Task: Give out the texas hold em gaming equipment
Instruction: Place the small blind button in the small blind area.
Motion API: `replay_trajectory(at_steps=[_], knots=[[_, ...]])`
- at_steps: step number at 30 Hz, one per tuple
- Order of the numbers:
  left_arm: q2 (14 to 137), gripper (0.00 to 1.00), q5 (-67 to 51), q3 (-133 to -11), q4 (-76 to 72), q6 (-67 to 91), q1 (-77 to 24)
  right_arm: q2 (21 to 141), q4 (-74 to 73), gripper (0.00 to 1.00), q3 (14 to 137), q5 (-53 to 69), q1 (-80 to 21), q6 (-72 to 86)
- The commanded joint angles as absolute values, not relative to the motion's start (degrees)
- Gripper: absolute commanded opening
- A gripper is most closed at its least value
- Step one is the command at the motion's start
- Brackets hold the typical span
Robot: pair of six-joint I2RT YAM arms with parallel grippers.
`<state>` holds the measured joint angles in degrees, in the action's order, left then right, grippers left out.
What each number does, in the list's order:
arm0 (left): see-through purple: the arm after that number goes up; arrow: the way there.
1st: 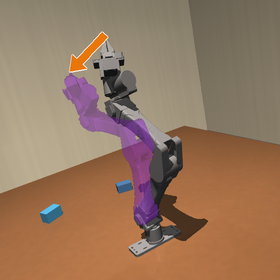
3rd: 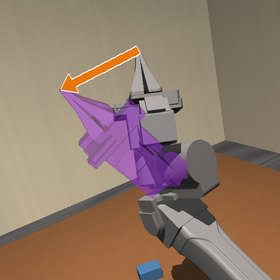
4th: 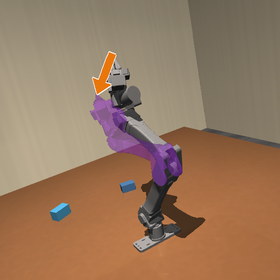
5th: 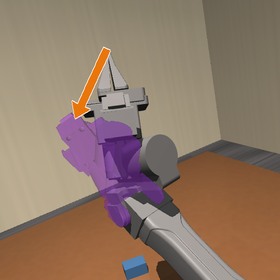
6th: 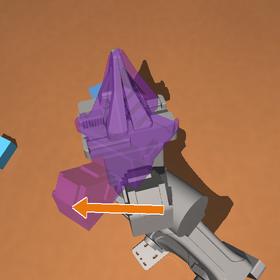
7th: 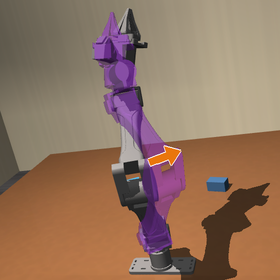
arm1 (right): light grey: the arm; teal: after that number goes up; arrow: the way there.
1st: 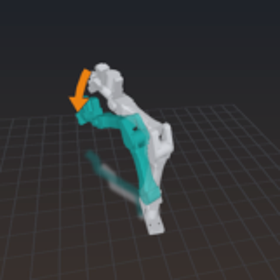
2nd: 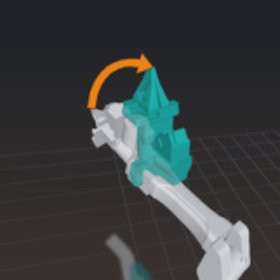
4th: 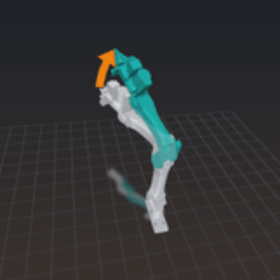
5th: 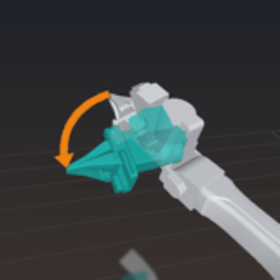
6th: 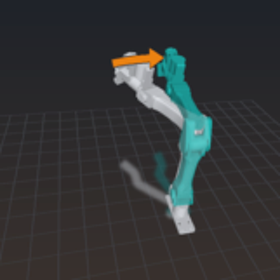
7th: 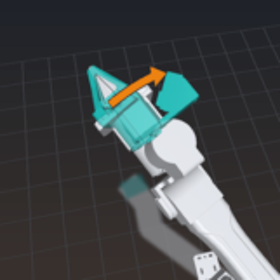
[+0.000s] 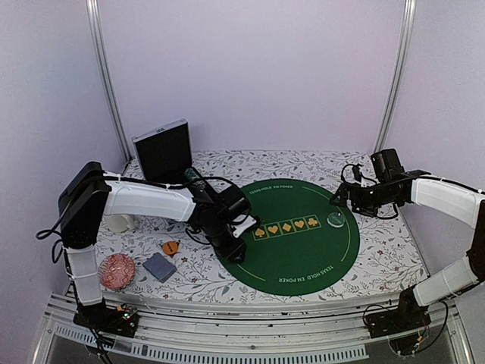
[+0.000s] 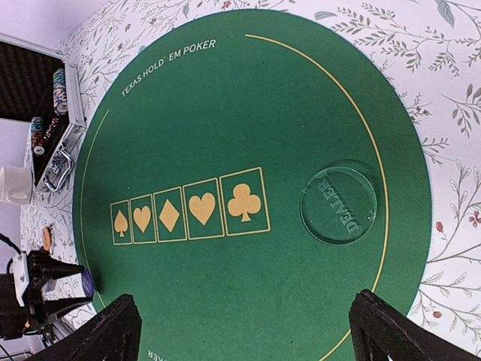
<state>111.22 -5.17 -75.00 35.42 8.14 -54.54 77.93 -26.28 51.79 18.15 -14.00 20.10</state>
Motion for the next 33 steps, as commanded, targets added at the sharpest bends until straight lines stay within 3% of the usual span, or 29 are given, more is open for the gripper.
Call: replay_trajectory(at_steps=[1, 13, 33], knots=[[115.33, 0.27, -7.06, -80.06, 35.49, 6.44, -59.78, 76.37, -26.84, 0.99, 51.34, 18.14, -14.44, 20.19], [129.44, 0.27, -5.51, -99.03, 40.89, 2.90, -68.79, 76.24, -26.87, 0.99, 51.02, 18.47, -14.43, 20.30], [139.64, 0.27, 1.90, -115.45, 43.85, -0.63, -70.06, 75.64, -27.54, 0.99, 51.55, 18.35, -14.43, 20.41]])
